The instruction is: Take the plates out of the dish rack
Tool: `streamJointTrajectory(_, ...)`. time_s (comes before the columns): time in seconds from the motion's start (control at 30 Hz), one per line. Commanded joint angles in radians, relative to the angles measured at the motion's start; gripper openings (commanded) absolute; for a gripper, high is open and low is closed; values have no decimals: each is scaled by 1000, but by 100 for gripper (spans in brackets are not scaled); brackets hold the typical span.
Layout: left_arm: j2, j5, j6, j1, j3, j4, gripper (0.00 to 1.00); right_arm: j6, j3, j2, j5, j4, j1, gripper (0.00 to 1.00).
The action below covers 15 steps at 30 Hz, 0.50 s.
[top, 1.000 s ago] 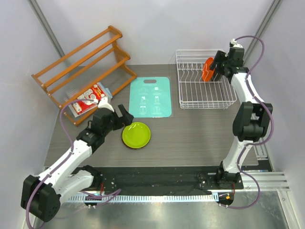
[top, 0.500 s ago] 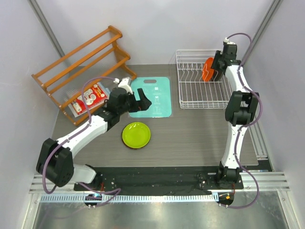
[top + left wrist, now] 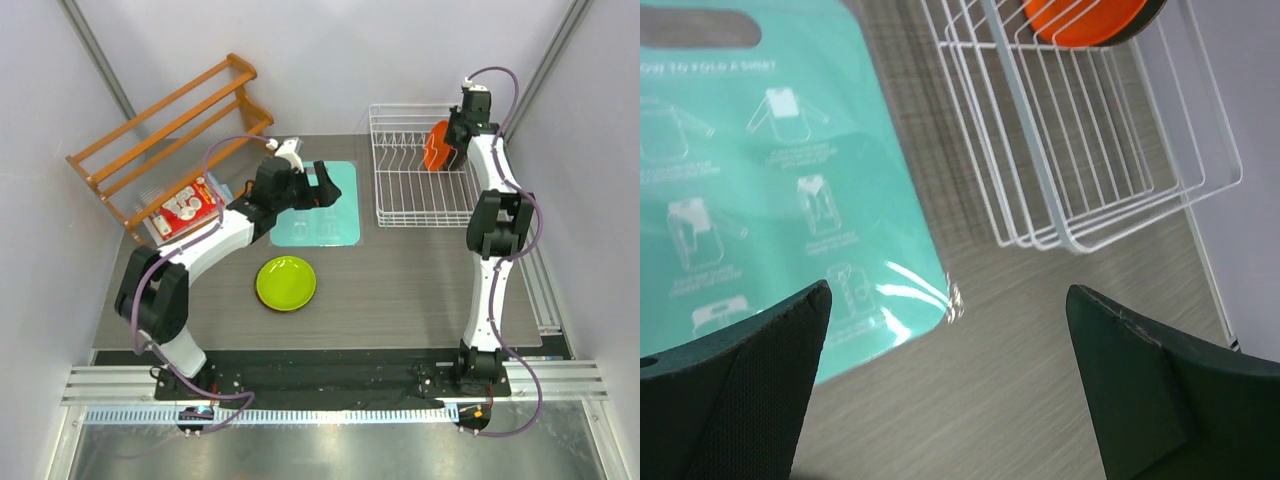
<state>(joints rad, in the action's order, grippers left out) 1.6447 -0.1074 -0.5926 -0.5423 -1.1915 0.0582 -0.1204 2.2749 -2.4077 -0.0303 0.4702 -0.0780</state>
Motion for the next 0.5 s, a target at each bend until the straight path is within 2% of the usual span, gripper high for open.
streamJointTrajectory(0.0,90,-51,22,-4,-157,49,99,10,48,2,-23,18,-3,1)
streamJointTrajectory(0.17,229,-97,21,-4,-354,55,99,57,49,44,-34,15,23,1)
streamJointTrajectory(0.3,384,-135,2,-5,-503,22,100,114,41,119,-132,21,58,1)
streamJointTrajectory(0.47,464,-158,-24,-5,-585,12,100,177,20,165,-268,33,78,1)
